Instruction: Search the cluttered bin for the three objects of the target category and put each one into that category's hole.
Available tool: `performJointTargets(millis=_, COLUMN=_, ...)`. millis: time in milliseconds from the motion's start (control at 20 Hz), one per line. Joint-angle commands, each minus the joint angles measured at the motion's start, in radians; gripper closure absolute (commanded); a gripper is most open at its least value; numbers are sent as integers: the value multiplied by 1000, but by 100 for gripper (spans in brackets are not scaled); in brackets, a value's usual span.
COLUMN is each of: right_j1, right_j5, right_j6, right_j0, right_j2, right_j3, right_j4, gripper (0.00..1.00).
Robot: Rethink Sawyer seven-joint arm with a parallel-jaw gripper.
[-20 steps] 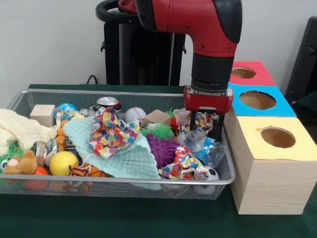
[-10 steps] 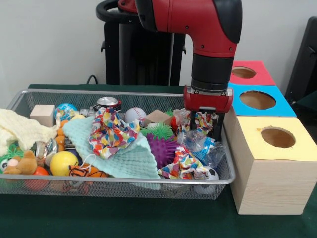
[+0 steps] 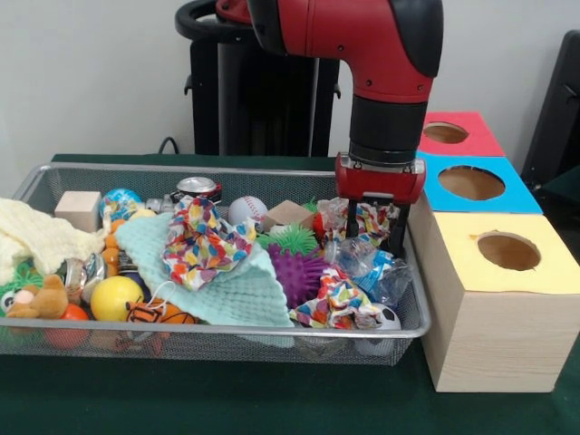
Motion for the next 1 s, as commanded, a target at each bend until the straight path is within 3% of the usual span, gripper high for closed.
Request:
performJointTargets(millis=50, right_j1=-106, right_j5=-23, right_j6=346, right_j0=0, right_j2=-3, right_j3=3, right_j4=154, gripper=0)
performJointTargets(millis=450, right_j1=-124, right_j5=4, right_j6=497, right_j0=58, right_j2=-54, right_j3=143, right_j4=350, gripper=0)
performJointTargets(millis=550, right_j1=-156, right_j5=61, right_j6=518, right_j0=60, right_j2=-56, right_j3=173, right_j4=378, gripper=0)
performJointTargets(millis=700, right_j1=-196, right_j5=89, right_j6=532, right_j0=66, right_j2=-59, right_j3=217, right_j4=395, gripper=0)
performJointTargets(millis=1000, right_j1=-187, right_j5=9, right_j6=567, right_j0=34, right_j2=6, right_j3=263, right_j4=391, gripper=0)
